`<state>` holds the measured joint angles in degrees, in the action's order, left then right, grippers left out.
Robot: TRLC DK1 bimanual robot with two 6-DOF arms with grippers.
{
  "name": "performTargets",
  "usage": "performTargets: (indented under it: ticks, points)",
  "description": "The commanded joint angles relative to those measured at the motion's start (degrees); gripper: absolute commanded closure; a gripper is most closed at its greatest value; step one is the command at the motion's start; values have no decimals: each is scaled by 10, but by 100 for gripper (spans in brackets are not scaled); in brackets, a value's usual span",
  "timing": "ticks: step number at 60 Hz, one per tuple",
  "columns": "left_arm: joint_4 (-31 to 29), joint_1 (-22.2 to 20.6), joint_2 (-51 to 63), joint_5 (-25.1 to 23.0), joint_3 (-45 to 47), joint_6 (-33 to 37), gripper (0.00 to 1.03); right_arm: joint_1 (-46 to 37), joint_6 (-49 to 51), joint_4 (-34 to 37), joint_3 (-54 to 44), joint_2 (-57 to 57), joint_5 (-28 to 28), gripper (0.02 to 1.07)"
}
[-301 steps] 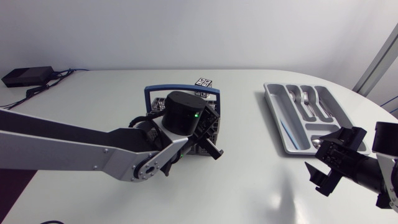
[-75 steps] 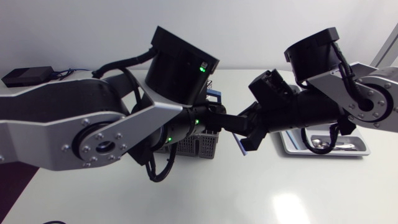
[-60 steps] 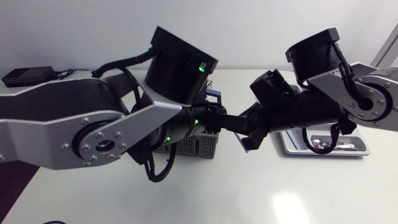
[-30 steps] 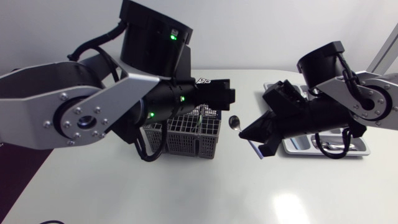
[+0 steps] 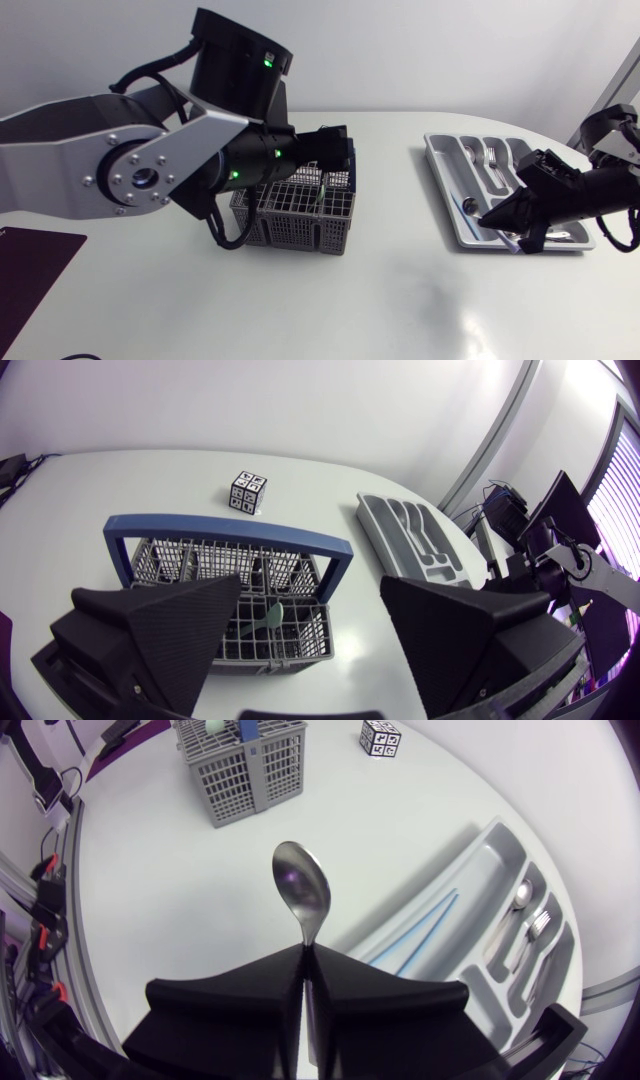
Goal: Transfer all utensils from the basket to the drawer tray.
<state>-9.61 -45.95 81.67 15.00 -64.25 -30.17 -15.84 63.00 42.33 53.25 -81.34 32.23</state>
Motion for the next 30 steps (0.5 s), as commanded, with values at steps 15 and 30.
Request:
performTargets:
  ticks: [15,30]
  points:
    - [-9,7,41,-20,-14,-69,8,-107,206,-10,73,-107,-55,102]
    - [-17,11,53,-31,-17,-119,11,-141,275,-124,88,-181,-132,101]
